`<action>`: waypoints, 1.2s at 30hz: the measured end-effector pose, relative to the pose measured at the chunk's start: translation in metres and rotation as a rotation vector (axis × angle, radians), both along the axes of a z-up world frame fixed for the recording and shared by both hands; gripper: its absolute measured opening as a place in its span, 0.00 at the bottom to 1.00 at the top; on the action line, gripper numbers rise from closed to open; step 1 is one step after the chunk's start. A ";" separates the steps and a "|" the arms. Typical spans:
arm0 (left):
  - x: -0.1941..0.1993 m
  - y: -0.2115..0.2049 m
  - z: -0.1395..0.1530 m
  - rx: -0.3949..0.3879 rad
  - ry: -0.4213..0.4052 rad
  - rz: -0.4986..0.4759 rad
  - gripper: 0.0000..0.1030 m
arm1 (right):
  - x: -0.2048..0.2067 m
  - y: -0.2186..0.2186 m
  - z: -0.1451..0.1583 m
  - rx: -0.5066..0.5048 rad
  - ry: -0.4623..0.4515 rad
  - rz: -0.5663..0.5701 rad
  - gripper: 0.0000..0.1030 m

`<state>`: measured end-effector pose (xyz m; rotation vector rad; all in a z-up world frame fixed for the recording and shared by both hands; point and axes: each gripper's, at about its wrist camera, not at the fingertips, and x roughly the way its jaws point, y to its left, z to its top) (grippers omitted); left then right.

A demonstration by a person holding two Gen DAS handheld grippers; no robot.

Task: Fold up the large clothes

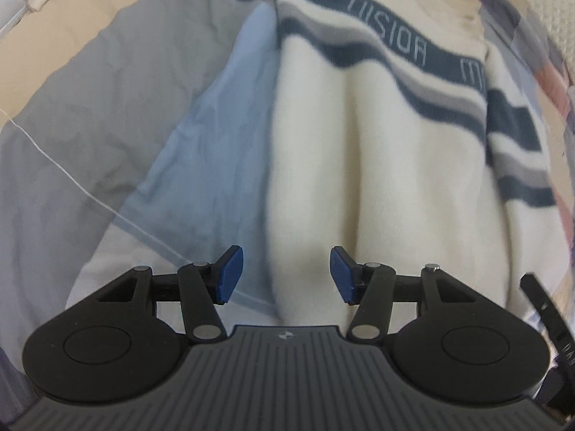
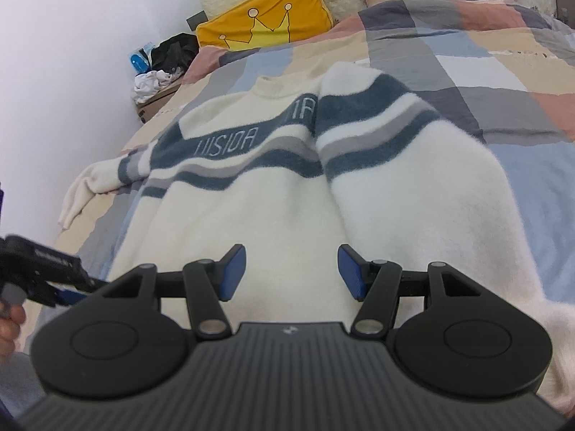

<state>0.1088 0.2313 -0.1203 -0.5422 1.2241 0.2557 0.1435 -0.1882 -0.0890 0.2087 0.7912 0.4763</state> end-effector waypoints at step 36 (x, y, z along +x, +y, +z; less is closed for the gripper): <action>-0.070 0.054 0.052 0.034 -0.055 0.242 0.07 | 0.001 -0.009 0.002 0.017 -0.013 -0.075 0.57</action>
